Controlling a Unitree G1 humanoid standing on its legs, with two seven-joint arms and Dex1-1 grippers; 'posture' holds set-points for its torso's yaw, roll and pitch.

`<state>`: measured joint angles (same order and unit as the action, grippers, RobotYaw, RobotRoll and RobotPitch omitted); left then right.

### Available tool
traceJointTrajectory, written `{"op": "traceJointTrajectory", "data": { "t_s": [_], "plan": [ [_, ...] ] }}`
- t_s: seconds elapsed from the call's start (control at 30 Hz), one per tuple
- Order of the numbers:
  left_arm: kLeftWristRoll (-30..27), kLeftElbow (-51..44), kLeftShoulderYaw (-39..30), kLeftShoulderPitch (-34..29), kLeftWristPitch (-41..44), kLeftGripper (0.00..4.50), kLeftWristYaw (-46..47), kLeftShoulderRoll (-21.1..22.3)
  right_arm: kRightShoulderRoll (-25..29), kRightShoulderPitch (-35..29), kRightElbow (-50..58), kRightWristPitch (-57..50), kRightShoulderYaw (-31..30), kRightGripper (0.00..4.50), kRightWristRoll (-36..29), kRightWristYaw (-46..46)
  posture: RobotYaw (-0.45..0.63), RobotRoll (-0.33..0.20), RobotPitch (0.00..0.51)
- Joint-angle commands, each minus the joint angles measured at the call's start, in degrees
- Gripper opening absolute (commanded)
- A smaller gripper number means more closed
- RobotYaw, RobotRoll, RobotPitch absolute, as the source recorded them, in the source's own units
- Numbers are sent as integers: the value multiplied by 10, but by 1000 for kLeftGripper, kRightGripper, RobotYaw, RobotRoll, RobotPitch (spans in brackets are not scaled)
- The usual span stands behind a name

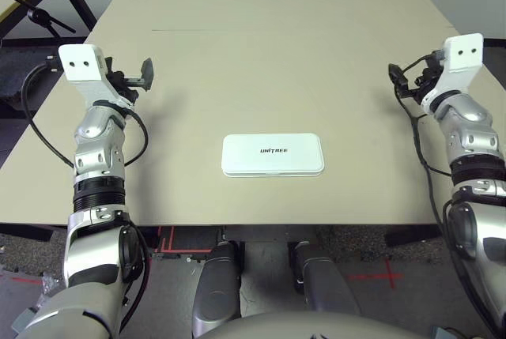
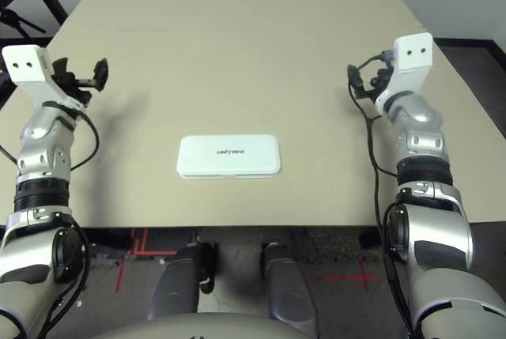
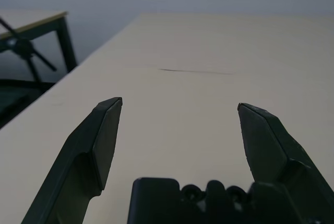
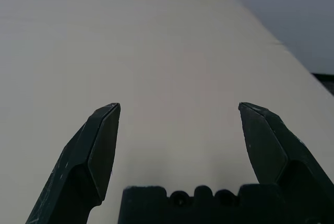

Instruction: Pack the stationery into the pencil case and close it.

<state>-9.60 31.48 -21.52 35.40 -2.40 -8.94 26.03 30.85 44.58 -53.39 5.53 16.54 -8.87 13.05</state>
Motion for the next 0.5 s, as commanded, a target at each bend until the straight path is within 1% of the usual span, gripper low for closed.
{"op": "traceJointTrajectory", "data": {
  "t_s": [0.03,0.33,0.5],
  "plan": [
    [6,20,-4,-9,-16,4473,25,-2,4,-6,-26,23,16,4500,-1,-32,-9,0,167],
    [13,24,14,-10,-22,4473,27,-6,3,-12,-31,27,20,4500,-7,-27,-22,0,184],
    [14,21,21,-11,-23,4473,26,-6,1,-12,-30,27,19,4500,-9,-23,-25,0,182]
  ]
}}
